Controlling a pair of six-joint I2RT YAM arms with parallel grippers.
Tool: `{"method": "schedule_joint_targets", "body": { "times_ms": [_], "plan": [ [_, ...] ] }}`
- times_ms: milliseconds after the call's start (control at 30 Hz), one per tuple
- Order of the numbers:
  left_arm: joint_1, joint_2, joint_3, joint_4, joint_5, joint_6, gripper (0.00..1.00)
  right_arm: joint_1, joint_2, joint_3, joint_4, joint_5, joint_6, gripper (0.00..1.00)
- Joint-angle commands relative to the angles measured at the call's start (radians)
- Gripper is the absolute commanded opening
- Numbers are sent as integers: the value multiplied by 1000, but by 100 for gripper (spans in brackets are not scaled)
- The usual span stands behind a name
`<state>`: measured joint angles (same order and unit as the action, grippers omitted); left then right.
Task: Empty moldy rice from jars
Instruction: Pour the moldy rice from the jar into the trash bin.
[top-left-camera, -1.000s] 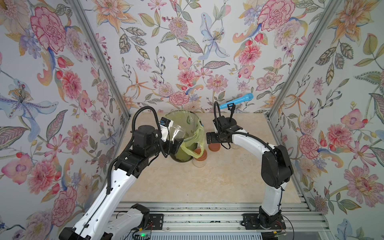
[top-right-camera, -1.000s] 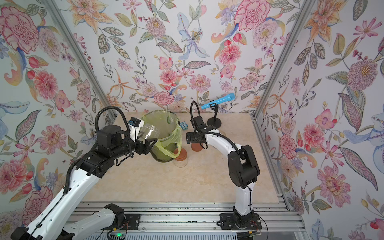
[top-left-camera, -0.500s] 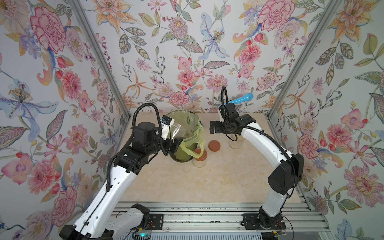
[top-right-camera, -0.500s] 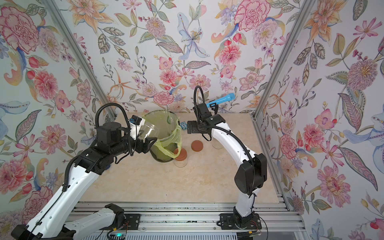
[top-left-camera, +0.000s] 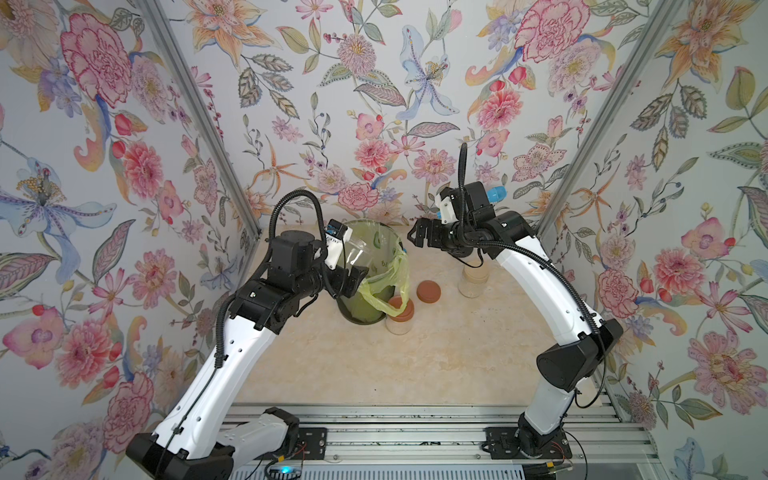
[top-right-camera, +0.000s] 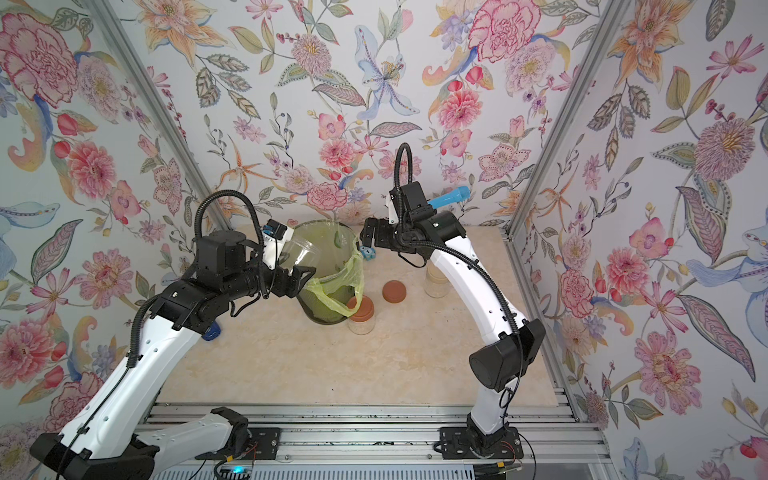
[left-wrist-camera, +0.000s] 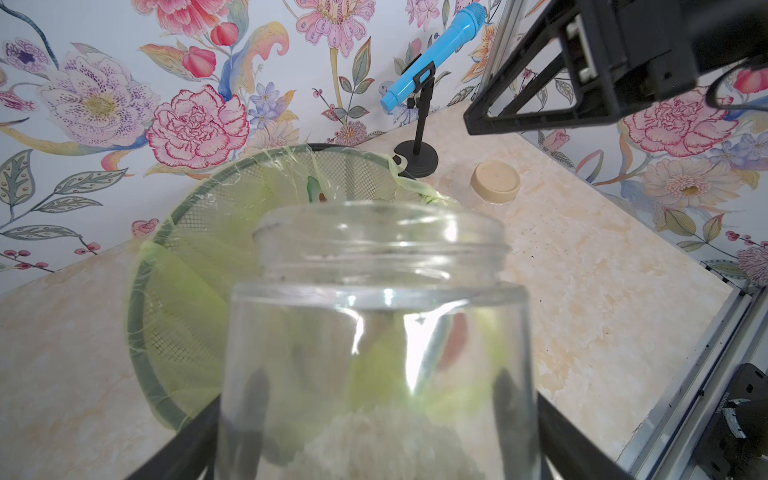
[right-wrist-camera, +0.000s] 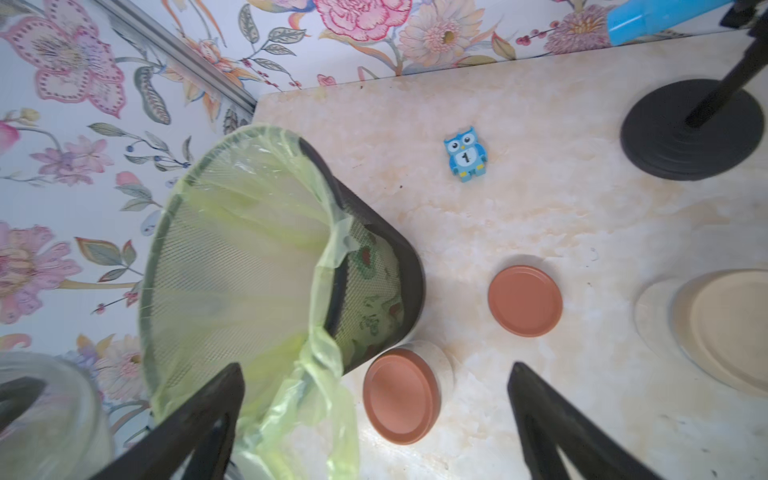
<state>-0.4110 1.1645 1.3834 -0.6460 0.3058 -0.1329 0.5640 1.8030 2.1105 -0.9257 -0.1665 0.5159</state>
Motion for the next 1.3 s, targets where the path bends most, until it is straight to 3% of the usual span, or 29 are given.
{"method": "schedule_joint_targets", "body": {
  "times_ms": [0, 200, 400, 533, 900, 1267],
  "plan": [
    [9, 18, 71, 18, -5, -33, 0, 22, 25, 75, -23, -114, 70, 100],
    [11, 66, 115, -4, -7, -48, 0, 60, 97, 209, -18, -238, 99, 100],
    [13, 120, 159, -17, 13, -48, 0, 72, 137, 225, 43, -373, 178, 100],
    [24, 137, 157, 2, 26, -44, 0, 77, 138, 192, 107, -422, 220, 100],
    [41, 156, 134, 64, 78, -39, 0, 108, 71, -110, 496, -525, 429, 100],
    [54, 179, 144, 80, 113, -31, 0, 152, 152, -37, 520, -544, 454, 100]
  ]
}}
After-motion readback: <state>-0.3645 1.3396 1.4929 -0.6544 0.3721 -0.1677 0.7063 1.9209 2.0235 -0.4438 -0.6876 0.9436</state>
